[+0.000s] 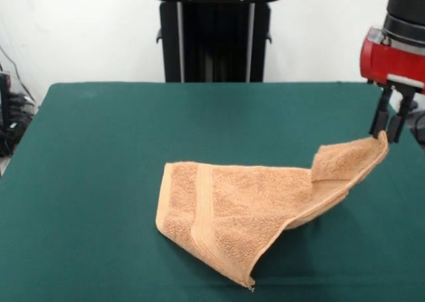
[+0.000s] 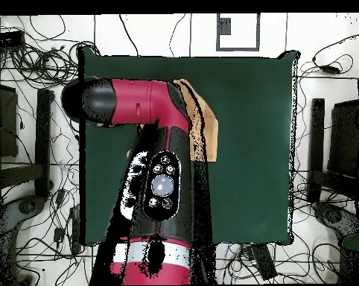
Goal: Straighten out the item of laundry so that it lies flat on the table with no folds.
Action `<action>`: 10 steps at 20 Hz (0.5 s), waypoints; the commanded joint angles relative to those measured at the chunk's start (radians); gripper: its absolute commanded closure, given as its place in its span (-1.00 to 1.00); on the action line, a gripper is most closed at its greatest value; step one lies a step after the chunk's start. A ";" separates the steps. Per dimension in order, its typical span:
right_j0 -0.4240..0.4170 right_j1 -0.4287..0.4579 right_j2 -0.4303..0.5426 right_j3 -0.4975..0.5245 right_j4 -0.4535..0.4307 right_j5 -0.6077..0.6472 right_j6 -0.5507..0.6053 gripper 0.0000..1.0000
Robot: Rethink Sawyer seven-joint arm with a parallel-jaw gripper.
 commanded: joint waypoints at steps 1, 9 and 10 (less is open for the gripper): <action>0.037 0.119 0.036 -0.020 -0.066 -0.043 0.082 1.00; 0.028 0.148 0.032 -0.059 -0.067 -0.032 0.117 1.00; 0.029 0.149 0.031 -0.060 -0.065 -0.028 0.122 1.00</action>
